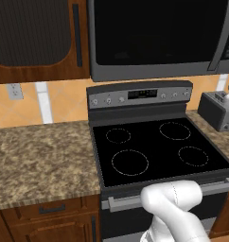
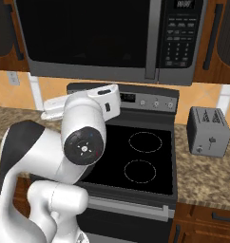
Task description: Open the microwave, place the bowl with waffle inside the microwave, then close the microwave door and turn it on.
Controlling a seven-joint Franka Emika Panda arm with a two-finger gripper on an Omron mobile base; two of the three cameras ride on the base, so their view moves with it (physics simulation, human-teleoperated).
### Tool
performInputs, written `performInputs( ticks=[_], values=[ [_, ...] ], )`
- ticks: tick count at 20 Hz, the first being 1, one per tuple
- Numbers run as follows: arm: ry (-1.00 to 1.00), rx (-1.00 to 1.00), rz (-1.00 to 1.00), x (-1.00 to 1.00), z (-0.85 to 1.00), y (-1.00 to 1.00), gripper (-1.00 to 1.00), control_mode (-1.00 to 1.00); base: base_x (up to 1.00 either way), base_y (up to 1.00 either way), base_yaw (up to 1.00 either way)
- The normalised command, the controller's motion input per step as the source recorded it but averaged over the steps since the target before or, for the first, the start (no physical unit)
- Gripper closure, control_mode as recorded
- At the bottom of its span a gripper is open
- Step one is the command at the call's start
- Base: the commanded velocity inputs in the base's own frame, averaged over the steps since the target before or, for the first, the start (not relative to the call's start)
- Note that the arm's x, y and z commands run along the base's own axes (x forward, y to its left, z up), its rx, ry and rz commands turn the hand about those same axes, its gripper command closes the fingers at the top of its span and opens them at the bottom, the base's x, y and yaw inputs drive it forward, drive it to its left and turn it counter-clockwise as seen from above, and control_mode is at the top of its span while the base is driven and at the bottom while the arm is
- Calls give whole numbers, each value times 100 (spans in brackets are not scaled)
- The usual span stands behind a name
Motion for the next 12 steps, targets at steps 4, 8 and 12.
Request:
performInputs(
  ticks=[4, 8, 12],
  values=[
    [-2, -8, -19, 17, -9, -9, 100, -100, 0, 0, 0],
    [-2, -1, -12, 19, -1, -25, 100, -100, 0, 0, 0],
    [-5, 0, -2, 16, 0, -18, 100, -100, 0, 0, 0]
  ],
)
